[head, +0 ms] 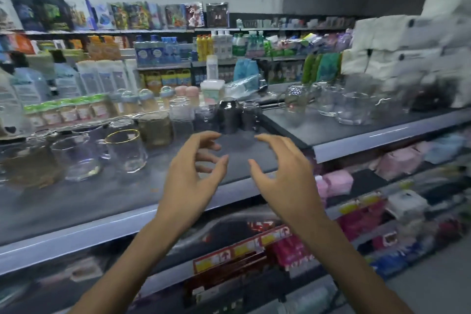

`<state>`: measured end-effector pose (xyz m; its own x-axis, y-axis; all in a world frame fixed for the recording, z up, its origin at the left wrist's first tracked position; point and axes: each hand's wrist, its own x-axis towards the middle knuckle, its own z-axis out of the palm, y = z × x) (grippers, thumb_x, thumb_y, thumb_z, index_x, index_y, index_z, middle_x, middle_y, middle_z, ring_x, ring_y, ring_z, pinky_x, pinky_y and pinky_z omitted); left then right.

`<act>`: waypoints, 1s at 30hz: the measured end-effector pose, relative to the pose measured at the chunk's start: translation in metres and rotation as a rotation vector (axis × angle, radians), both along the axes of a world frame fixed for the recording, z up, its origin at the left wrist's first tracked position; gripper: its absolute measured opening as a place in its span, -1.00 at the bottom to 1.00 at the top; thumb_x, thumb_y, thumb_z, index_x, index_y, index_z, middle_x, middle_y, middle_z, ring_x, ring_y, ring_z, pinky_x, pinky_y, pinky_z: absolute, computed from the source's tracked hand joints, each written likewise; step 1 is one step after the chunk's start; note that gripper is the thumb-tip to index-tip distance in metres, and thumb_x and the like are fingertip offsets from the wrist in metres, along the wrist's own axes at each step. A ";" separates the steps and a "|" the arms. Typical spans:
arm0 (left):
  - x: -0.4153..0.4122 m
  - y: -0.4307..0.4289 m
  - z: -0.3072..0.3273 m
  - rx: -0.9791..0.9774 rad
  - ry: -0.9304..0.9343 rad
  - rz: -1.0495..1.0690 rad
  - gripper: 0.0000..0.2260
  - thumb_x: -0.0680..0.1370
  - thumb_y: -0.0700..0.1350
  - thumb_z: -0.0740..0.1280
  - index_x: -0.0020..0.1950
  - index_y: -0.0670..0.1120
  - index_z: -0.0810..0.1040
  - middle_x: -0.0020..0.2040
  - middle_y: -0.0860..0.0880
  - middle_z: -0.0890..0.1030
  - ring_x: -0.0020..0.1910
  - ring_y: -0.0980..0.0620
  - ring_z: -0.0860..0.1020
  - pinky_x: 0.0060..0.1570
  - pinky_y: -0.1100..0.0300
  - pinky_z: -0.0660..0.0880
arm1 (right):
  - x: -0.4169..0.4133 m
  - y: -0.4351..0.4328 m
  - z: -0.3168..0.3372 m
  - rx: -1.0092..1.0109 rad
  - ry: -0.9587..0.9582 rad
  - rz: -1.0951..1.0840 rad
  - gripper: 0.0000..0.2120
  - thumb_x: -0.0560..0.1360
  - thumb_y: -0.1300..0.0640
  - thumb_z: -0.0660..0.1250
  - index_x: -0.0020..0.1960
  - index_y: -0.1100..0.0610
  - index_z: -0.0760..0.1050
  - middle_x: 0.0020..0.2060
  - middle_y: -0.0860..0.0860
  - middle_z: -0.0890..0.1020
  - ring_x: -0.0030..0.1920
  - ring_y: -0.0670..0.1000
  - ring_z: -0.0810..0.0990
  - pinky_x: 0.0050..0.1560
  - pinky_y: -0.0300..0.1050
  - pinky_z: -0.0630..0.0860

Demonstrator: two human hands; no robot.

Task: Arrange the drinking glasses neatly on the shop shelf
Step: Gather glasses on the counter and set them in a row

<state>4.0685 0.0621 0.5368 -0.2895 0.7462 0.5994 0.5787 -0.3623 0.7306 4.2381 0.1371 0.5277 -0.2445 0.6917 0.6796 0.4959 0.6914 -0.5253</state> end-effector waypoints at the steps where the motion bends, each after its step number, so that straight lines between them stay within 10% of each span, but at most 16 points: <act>1: 0.017 0.014 0.001 -0.016 0.011 -0.033 -0.71 0.60 -0.12 0.43 0.30 0.06 0.51 0.09 0.10 0.61 -0.05 0.11 0.62 -0.12 0.31 0.55 | 0.020 0.011 -0.001 -0.011 0.016 -0.033 -0.58 0.53 0.06 0.46 0.37 0.01 0.52 0.23 -0.08 0.59 0.22 -0.07 0.56 0.23 -0.18 0.50; 8: 0.084 0.151 0.020 -0.073 0.409 -0.034 -0.57 0.56 0.13 0.40 0.40 0.16 0.40 0.18 0.12 0.52 -0.07 0.20 0.61 0.01 -0.02 0.61 | 0.116 0.096 0.010 -0.065 0.004 -0.250 -0.55 0.54 0.03 0.47 0.40 0.03 0.48 0.21 0.02 0.57 0.22 0.04 0.54 0.16 -0.03 0.52; 16: 0.100 0.338 0.043 -0.211 0.841 0.097 -0.20 0.48 0.26 0.41 0.60 0.03 0.15 0.32 -0.21 0.48 0.28 -0.29 0.52 0.17 -0.15 0.54 | 0.169 0.217 0.020 -0.039 -0.132 -0.571 -0.38 0.49 -0.08 0.49 0.47 0.09 0.40 0.25 0.11 0.52 0.30 0.18 0.48 0.22 0.09 0.50; 30: 0.081 0.479 0.034 -0.417 0.869 0.244 -0.10 0.29 0.53 0.39 0.44 0.00 0.35 0.31 -0.10 0.56 0.28 -0.21 0.51 0.20 -0.13 0.45 | 0.164 0.335 0.030 0.148 -0.577 -0.908 -0.09 0.29 -0.63 0.20 0.00 0.24 0.59 0.01 0.13 0.53 0.02 0.16 0.36 -0.02 0.07 0.41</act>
